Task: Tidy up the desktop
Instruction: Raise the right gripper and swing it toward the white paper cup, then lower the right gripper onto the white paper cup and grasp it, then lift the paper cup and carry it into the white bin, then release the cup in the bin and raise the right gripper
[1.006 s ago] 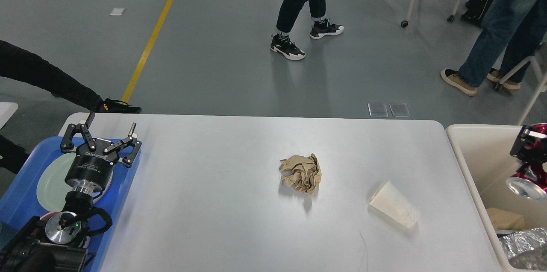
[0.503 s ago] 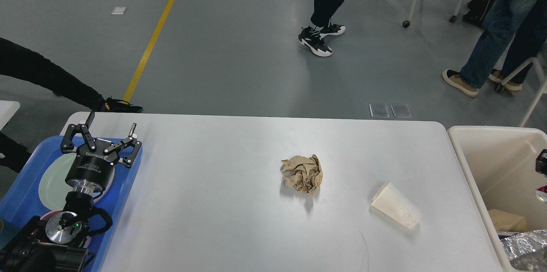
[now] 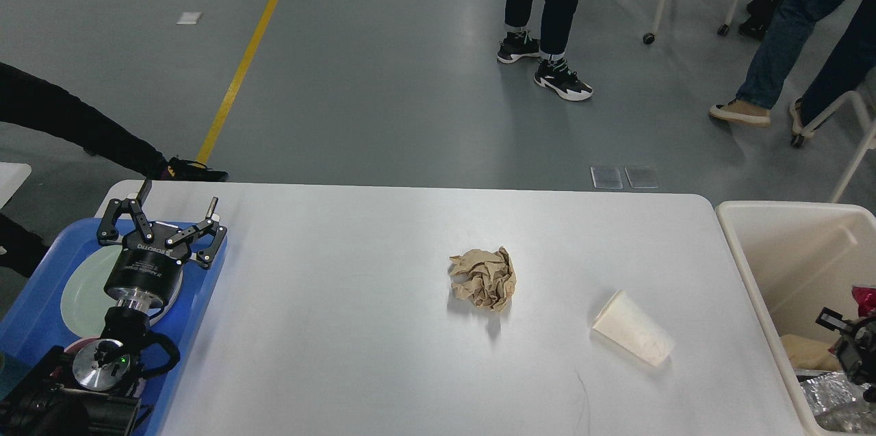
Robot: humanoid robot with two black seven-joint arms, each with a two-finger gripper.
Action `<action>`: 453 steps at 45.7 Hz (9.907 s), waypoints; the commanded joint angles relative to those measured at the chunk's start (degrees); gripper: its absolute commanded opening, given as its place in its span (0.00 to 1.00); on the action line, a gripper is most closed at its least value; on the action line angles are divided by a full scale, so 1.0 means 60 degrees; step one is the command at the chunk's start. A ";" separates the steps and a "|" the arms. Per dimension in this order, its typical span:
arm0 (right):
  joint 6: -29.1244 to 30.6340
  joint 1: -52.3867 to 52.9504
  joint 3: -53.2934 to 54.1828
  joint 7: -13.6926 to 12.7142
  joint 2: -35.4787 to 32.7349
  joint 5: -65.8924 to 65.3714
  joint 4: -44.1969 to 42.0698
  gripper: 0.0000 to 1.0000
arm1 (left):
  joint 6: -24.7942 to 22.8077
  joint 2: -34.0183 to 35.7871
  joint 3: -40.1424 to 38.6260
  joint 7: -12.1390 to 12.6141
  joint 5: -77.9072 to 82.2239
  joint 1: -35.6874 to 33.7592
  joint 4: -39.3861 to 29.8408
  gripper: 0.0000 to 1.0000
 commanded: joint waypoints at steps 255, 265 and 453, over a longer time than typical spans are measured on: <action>0.5260 1.7342 -0.4973 0.0908 0.1183 0.0456 1.5583 0.00 | 0.0001 0.0000 -0.0004 0.0006 0.0000 0.0000 0.0000 0.96; 0.4736 1.7357 -0.5660 0.0908 0.0700 0.0441 1.5540 0.00 | 0.0001 0.0000 -0.0004 0.0006 0.0000 0.0000 0.0000 0.96; 0.6389 1.7711 -0.0625 -0.0147 0.1900 -0.0555 1.4531 1.00 | 0.0001 0.0000 0.0011 0.0006 0.0000 0.0000 0.0000 0.96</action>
